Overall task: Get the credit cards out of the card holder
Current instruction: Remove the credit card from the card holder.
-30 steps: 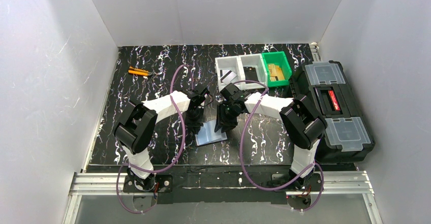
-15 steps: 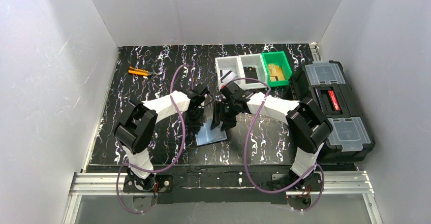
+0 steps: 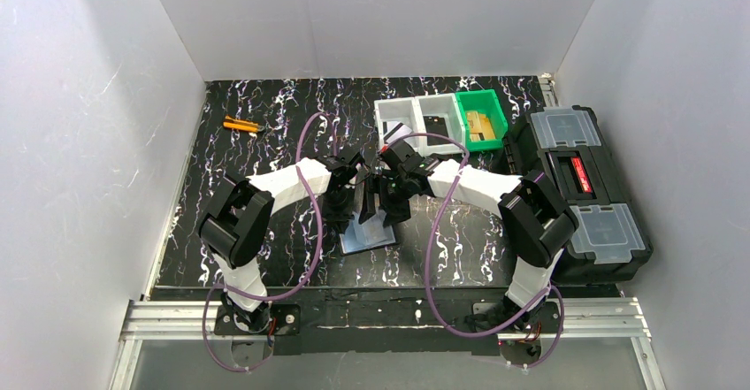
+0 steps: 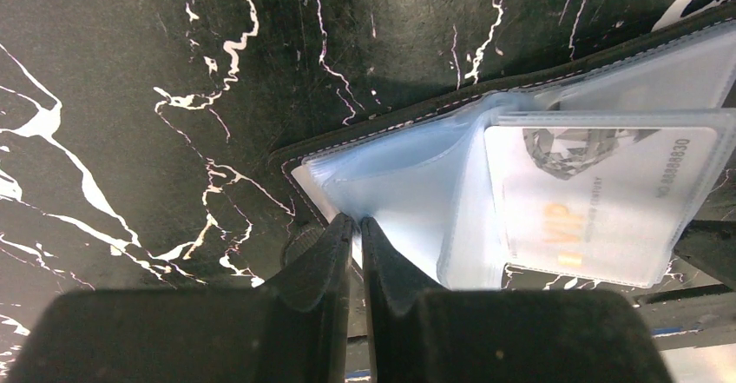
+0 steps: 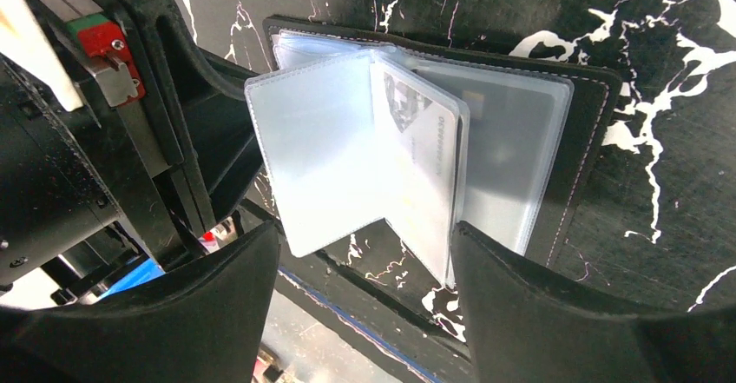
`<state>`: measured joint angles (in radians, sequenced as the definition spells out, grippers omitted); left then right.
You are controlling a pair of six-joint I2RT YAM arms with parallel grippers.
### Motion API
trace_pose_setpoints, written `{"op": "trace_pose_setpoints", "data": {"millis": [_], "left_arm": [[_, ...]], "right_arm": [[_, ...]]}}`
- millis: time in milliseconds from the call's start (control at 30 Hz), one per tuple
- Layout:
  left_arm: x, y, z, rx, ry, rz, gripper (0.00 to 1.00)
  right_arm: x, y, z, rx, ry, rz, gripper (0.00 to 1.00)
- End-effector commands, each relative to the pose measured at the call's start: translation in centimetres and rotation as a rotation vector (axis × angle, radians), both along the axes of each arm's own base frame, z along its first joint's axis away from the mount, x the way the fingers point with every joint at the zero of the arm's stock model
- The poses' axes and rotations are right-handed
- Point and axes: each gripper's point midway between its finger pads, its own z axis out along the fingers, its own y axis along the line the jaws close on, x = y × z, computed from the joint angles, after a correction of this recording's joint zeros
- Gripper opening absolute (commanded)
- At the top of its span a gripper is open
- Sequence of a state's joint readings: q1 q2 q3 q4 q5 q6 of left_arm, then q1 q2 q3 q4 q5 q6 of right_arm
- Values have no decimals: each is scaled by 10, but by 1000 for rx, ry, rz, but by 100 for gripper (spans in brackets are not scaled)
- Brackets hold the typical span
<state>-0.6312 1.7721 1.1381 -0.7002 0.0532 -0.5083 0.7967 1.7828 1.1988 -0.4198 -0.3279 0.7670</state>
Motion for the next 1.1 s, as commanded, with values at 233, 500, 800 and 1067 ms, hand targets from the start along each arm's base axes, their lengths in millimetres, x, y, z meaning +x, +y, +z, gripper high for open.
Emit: {"op": "trace_pose_setpoints", "data": {"millis": [233,500,800,1067], "left_arm": [[4,1,53,-44,-84,1,15],[1,-3,97,-128,-131,-3,27],[4,-56,83,-345,-16,29,29],[-3,-58,41,-329,73,64,27]], "right_arm": [[4,3,5,-20,-14,-10,80],[6,-5,0,-52,1,-43,68],[11,-27,0,-78,-4,-101,59],[11,-42,-12,-117,7,-133,54]]}}
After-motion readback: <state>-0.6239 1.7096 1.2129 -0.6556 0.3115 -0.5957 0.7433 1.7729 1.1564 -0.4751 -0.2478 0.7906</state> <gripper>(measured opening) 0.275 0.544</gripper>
